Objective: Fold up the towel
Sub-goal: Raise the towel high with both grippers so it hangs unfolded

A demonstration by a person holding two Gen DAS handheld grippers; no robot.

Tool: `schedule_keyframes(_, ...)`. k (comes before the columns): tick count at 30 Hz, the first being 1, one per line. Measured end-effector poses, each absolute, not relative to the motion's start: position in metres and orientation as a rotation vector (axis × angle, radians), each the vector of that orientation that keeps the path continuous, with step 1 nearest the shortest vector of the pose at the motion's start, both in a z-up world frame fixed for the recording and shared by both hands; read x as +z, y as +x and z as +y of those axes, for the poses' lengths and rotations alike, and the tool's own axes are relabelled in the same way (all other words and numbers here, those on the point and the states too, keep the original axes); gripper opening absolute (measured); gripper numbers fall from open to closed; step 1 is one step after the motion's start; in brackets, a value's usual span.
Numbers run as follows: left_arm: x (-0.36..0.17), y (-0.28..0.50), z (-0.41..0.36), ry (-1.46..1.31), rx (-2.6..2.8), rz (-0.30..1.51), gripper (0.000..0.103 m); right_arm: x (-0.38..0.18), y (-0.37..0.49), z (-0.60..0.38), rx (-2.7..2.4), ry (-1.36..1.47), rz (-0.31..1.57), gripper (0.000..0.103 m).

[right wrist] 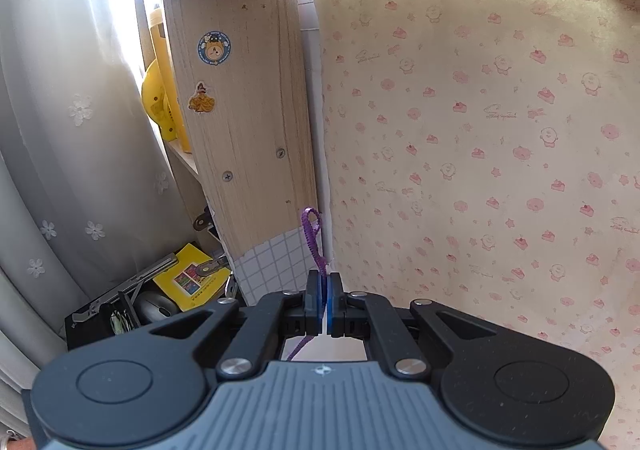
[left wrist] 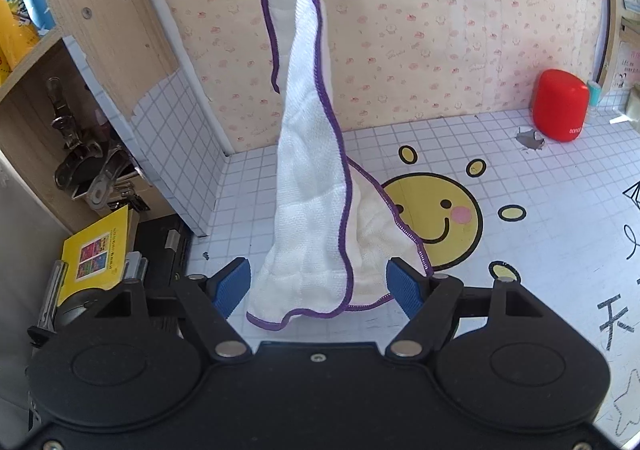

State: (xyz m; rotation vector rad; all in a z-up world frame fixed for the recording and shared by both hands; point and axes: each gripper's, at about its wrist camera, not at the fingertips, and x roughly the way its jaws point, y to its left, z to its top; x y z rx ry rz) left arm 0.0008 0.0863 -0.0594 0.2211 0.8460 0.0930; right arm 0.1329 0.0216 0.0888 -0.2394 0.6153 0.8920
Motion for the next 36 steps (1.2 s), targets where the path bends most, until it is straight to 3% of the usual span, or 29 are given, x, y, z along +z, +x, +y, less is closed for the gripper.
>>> schedule_keyframes(7, -0.083, 0.010, 0.084, 0.192, 0.069, 0.876, 0.075, 0.087, 0.133, 0.018, 0.874, -0.238, 0.628, 0.002)
schedule_keyframes(9, -0.084, 0.012, 0.091, 0.111, 0.051, 0.897, 0.065, 0.087, 0.134, 0.016, 0.868, -0.237, 0.632, 0.002)
schedule_keyframes(11, -0.087, 0.015, 0.094, 0.098, 0.054, 0.922, 0.037, 0.085, 0.135, 0.016, 0.864, -0.240, 0.639, 0.002)
schedule_keyframes(13, -0.089, 0.017, 0.094, 0.103, 0.059, 0.945, 0.022, 0.083, 0.136, 0.015, 0.861, -0.241, 0.645, 0.002)
schedule_keyframes(17, -0.087, 0.017, 0.098, 0.072, 0.075, 0.960, 0.010, 0.081, 0.137, 0.016, 0.864, -0.245, 0.648, 0.002)
schedule_keyframes(36, 0.007, 0.015, 0.150, -0.020, 0.256, 0.799, 0.010, 0.065, 0.140, 0.017, 0.872, -0.235, 0.676, 0.002)
